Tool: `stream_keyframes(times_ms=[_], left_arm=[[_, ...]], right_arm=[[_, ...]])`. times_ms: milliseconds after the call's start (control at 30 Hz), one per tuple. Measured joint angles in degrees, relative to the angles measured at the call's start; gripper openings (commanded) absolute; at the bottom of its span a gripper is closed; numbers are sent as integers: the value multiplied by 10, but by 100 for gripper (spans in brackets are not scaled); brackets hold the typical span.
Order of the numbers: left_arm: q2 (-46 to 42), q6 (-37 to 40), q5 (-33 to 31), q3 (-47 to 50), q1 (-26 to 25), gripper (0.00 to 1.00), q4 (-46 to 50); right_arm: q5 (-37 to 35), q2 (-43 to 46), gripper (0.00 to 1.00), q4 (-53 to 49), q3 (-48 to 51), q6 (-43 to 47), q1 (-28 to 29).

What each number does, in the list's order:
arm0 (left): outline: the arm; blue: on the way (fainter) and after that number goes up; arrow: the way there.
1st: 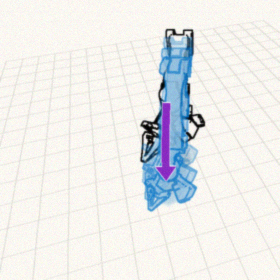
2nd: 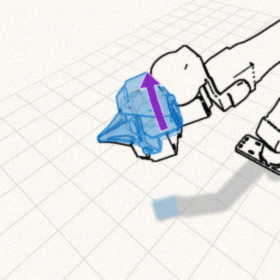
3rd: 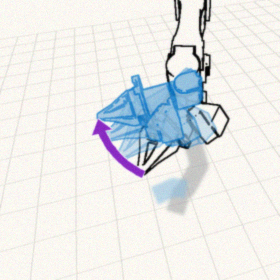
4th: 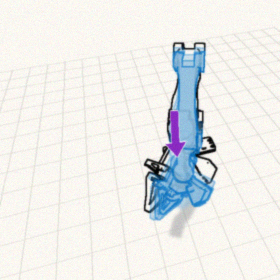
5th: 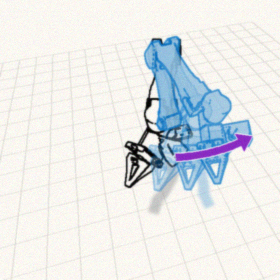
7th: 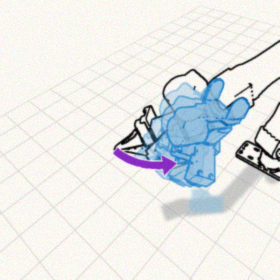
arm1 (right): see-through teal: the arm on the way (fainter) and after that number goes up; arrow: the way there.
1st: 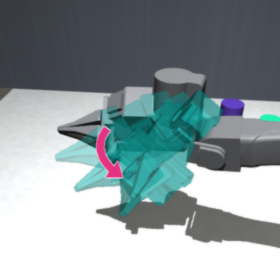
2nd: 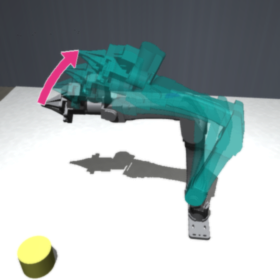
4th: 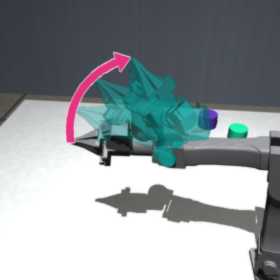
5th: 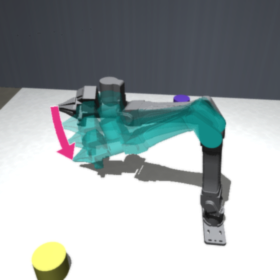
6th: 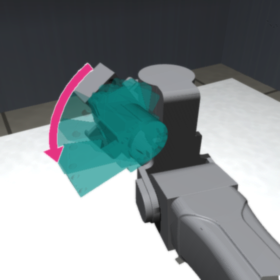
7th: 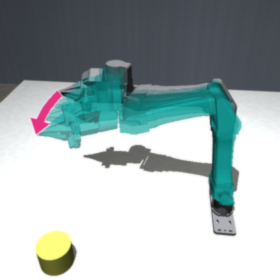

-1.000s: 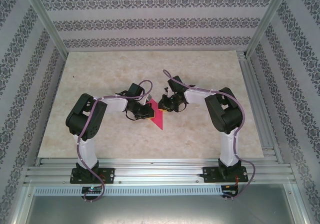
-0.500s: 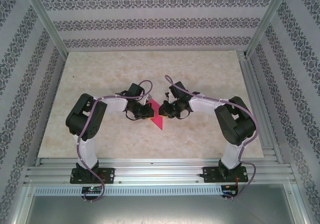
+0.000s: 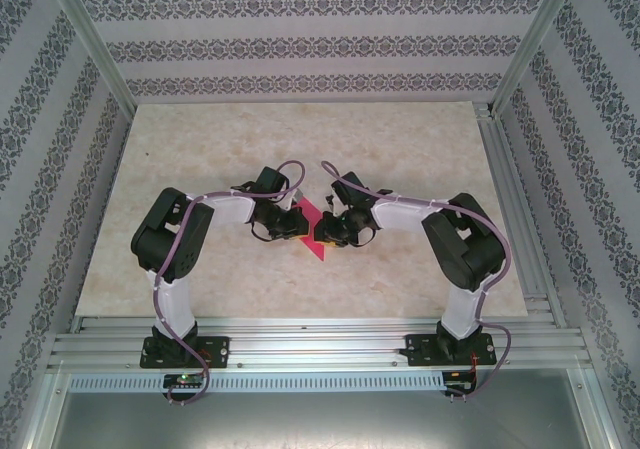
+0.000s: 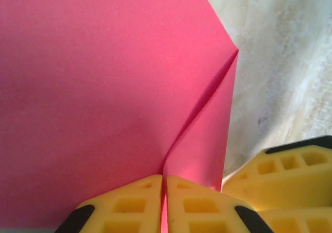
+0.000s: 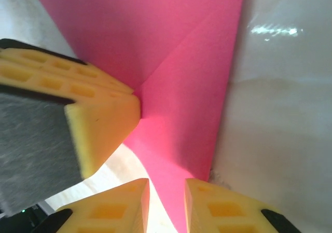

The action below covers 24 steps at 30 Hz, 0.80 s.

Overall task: Fold a paper plane with a square sheet of paper (pick it up from the middle)
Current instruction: Third fold the triangle at the center of the table.

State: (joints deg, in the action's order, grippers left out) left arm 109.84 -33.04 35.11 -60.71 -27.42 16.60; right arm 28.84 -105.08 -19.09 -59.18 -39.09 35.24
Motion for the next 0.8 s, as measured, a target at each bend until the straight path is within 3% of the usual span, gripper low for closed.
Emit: stream_keyframes(times_ms=[200,500,800], left_arm=[[-8,-3,-12,-9,0,39,16],[-44,-4,-36,-12,1,47,44],[-139,-17,-99,-8,16,49,61]], right_arm=[[33,19,18,66,50,-26,0],[52,-6,17,100,68,-49,-1],[47,37,17,107,68,-65,20]])
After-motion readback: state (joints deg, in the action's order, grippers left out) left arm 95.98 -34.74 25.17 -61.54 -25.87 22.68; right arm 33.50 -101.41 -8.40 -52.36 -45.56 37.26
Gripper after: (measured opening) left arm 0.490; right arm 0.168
